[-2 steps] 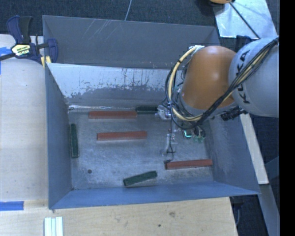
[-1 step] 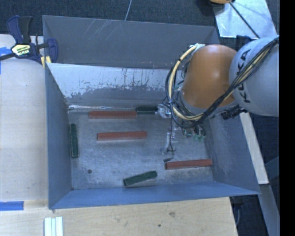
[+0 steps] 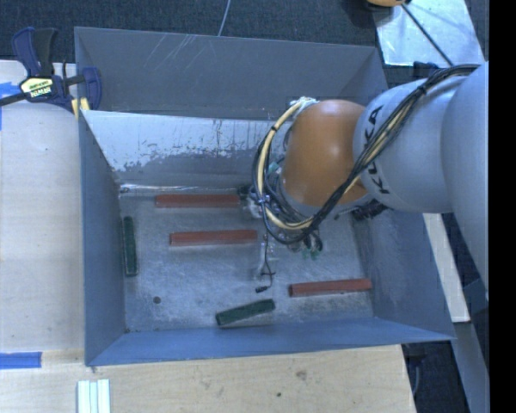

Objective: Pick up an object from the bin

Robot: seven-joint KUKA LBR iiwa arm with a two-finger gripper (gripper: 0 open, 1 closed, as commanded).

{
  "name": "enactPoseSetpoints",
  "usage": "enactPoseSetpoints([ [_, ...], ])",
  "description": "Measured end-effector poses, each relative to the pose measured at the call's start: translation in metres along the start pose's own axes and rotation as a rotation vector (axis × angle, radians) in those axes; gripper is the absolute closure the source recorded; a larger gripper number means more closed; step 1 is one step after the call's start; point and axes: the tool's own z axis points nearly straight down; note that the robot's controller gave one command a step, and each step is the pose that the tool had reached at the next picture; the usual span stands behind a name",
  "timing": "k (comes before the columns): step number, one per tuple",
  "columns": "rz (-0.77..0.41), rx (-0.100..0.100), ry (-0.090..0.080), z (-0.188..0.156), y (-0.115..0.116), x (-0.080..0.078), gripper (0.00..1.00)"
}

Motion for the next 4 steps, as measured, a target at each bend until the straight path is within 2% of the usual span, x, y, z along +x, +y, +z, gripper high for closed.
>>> enactPoseSetpoints([
  [1,-0.047,0.001,0.011,0.031,0.018,-0.007,0.0],
  [2,-0.004,-0.001,0.006,0.023,0.077,-0.029,0.0],
  [3,-0.097,-0.001,0.005,0.022,0.051,-0.063,1.0],
  [4,-0.097,-0.001,0.005,0.022,0.051,-0.063,1.0],
])
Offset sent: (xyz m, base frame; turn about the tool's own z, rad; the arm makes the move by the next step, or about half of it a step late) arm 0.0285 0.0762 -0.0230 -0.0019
